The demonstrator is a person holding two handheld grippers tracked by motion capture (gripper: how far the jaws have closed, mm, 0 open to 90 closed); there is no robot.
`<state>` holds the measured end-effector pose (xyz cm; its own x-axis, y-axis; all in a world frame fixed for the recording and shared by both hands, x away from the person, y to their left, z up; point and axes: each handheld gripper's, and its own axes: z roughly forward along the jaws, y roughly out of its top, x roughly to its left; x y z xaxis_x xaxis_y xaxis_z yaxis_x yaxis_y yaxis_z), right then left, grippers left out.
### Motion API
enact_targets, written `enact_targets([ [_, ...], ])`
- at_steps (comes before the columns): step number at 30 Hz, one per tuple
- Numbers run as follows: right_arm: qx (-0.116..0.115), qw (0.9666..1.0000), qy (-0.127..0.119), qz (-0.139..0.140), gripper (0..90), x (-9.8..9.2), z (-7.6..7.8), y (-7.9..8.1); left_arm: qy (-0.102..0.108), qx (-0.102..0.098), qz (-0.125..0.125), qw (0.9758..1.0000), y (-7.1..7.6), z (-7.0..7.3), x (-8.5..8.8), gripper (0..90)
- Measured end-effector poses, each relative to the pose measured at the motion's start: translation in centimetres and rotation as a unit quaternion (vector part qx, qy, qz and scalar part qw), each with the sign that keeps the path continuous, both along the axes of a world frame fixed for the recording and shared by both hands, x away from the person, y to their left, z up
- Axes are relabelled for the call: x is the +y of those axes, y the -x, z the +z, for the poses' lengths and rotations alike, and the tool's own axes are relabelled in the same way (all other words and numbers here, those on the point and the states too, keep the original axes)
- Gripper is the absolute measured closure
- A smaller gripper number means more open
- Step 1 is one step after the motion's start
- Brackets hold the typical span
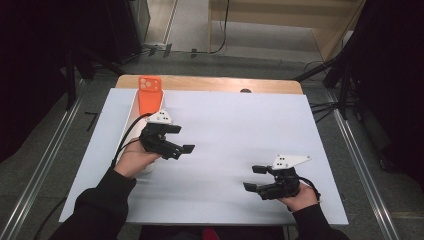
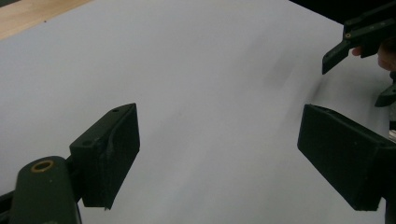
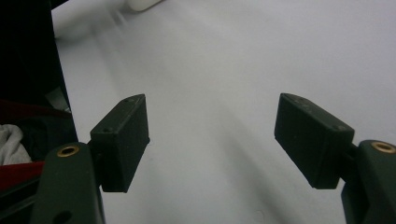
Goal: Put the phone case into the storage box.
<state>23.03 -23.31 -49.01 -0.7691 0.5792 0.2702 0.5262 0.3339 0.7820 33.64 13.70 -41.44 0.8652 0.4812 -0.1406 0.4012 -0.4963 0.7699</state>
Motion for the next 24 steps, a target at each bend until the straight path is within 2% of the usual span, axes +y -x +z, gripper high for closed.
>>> enact_targets([
  [19, 0.001, 1.0, -0.001, -0.003, 25.0, -0.1, 0.0, -0.1, -0.007, -0.02, -0.023, 0.9995, 2.2, -1.7, 0.3, 13.3],
  [24, 0.001, 1.0, -0.001, -0.002, 25.0, -0.1, 0.0, -0.1, -0.013, -0.014, -0.034, 0.9993, 2.8, -2.1, 0.2, 13.2],
])
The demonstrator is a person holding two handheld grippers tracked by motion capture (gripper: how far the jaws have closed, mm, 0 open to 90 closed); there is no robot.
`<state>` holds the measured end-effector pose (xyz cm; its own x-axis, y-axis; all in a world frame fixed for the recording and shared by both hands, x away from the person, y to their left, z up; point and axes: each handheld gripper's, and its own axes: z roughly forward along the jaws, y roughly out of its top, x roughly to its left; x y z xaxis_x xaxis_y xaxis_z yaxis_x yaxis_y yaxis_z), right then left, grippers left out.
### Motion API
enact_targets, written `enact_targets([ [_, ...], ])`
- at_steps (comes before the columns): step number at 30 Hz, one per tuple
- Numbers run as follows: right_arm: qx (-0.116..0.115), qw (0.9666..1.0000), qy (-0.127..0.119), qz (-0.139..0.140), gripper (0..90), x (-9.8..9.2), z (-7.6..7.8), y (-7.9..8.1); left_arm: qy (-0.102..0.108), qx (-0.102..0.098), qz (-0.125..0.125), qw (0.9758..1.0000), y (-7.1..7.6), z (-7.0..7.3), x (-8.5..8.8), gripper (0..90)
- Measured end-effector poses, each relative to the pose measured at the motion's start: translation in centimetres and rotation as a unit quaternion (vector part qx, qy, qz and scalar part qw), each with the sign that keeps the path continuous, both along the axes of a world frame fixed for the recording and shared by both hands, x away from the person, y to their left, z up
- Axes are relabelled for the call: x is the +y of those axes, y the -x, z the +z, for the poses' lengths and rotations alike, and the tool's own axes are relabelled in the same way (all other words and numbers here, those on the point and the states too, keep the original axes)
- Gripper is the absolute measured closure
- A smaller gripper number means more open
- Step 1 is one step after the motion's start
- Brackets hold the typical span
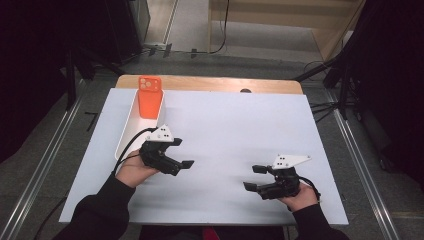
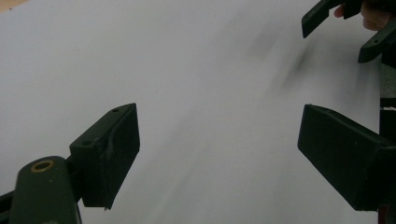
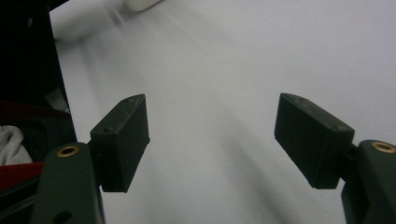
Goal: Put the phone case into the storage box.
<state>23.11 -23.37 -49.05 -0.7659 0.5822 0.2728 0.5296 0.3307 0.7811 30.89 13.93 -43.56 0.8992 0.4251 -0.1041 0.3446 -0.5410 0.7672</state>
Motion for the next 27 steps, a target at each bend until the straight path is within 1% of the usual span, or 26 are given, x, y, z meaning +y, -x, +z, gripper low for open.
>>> enact_targets([
  [6, 0.0, 1.0, 0.001, 0.0, 25.0, 0.0, 0.0, 0.0, -0.011, 0.005, -0.011, 0.9999, 0.7, -0.5, 0.0, 13.3],
  [8, 0.001, 1.0, 0.0, 0.0, 25.0, 0.0, 0.0, 0.0, -0.011, 0.006, -0.013, 0.9998, 0.9, -0.6, 0.0, 13.2],
  [15, 0.001, 1.0, 0.0, 0.0, 25.0, 0.0, 0.0, 0.0, -0.023, 0.016, -0.026, 0.9992, 1.8, -1.5, -0.1, 13.2],
  [16, 0.001, 1.0, 0.0, 0.001, 25.0, 0.0, 0.0, 0.0, -0.028, 0.016, -0.03, 0.999, 1.8, -1.6, -0.1, 13.2],
  [18, 0.002, 1.0, 0.0, 0.001, 25.0, 0.1, 0.0, 0.0, -0.031, 0.01, -0.032, 0.999, 2.1, -1.8, -0.2, 13.2],
  [20, 0.002, 1.0, 0.0, 0.001, 25.0, 0.0, 0.0, 0.0, -0.03, 0.013, -0.036, 0.9988, 2.4, -1.8, -0.1, 13.2],
  [27, 0.002, 1.0, 0.0, 0.001, 25.0, 0.0, 0.0, 0.0, -0.036, 0.016, -0.045, 0.9982, 3.0, -2.4, 0.1, 13.2],
])
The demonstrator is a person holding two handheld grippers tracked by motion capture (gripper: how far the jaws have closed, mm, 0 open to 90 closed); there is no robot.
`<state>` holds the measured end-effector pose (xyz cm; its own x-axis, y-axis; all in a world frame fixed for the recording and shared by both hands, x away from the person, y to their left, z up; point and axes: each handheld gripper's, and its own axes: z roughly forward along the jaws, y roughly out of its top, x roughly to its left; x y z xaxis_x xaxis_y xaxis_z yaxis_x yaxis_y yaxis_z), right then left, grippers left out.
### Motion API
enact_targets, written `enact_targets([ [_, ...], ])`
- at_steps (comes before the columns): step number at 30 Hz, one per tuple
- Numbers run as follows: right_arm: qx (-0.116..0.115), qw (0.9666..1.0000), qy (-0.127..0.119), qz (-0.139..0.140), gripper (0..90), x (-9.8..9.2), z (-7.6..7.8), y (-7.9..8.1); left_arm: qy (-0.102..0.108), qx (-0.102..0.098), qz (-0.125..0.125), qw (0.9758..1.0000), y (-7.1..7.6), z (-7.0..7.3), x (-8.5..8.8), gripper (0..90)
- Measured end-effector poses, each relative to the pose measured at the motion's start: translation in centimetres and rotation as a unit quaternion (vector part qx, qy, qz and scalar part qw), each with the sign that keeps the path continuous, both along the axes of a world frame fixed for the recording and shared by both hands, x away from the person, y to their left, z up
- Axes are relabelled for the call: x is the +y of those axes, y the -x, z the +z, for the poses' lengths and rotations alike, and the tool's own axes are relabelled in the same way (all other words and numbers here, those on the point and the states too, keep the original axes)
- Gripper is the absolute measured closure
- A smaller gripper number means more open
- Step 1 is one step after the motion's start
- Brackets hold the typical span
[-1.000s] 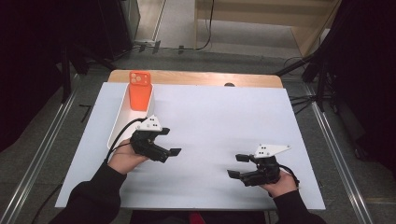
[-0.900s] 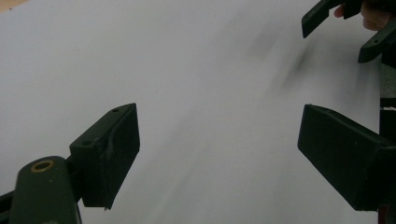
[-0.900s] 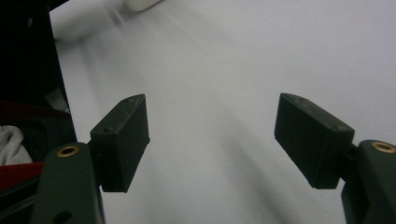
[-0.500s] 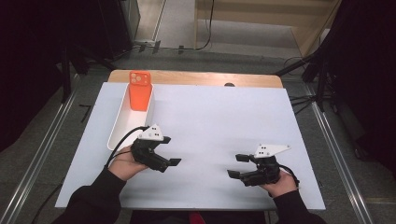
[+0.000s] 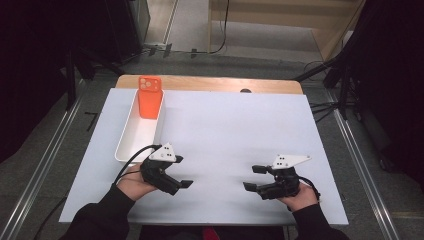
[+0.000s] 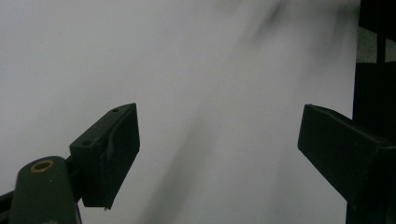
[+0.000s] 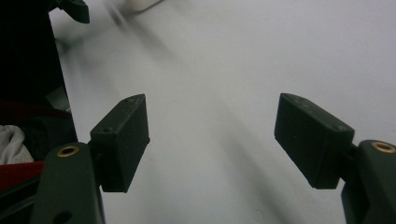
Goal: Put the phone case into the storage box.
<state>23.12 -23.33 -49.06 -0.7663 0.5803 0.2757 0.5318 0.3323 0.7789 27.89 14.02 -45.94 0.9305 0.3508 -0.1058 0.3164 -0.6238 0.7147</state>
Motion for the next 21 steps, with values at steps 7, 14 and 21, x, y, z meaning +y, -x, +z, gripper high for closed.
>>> enact_targets([
  [7, 0.0, 1.0, 0.0, 0.0, 25.0, 0.0, 0.0, 0.0, 0.009, 0.003, -0.004, 1.0, 0.5, -0.4, 0.4, 13.2],
  [14, 0.0, 1.0, 0.0, 0.001, 25.0, 0.0, 0.0, 0.0, -0.001, 0.003, -0.007, 1.0, 0.9, -0.9, 0.8, 13.2],
  [21, 0.0, 1.0, 0.0, 0.001, 25.0, 0.0, 0.0, 0.0, -0.001, 0.002, -0.009, 1.0, 1.2, -1.2, 1.2, 13.2],
])
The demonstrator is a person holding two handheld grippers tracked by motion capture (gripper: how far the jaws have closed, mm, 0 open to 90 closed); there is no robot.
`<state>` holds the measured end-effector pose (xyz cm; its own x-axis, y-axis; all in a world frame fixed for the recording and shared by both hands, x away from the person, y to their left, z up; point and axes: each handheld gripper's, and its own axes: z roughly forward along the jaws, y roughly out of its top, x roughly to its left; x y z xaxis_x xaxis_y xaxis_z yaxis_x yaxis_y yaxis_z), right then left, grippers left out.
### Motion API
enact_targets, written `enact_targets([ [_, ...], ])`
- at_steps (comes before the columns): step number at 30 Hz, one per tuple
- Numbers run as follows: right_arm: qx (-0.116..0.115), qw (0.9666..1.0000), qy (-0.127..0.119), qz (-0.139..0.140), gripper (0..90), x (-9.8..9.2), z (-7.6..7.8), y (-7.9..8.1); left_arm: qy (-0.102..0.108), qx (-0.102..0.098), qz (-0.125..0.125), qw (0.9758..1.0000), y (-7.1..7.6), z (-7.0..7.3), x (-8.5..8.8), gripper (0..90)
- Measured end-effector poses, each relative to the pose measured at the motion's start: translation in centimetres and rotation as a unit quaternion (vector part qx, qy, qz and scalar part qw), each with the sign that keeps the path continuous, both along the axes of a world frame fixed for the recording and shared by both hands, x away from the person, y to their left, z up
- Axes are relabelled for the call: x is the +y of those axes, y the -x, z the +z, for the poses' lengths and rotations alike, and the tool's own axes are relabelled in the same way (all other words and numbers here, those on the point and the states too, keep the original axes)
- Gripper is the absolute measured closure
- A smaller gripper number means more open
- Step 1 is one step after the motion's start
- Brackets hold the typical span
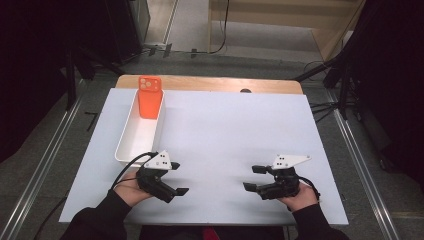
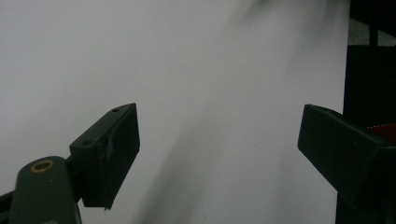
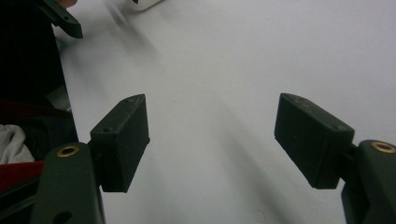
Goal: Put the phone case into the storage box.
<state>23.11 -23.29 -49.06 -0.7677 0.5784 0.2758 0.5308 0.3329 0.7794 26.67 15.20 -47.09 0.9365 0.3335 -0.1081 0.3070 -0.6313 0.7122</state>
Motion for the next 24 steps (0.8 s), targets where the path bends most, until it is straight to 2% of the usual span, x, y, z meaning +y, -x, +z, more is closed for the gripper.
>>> enact_targets([
  [24, 0.0, 1.0, 0.001, 0.003, 25.0, 0.06, -0.03, 0.03, -0.004, -0.002, 0.002, 1.0, 0.26, -0.31, 0.61, 13.2],
])
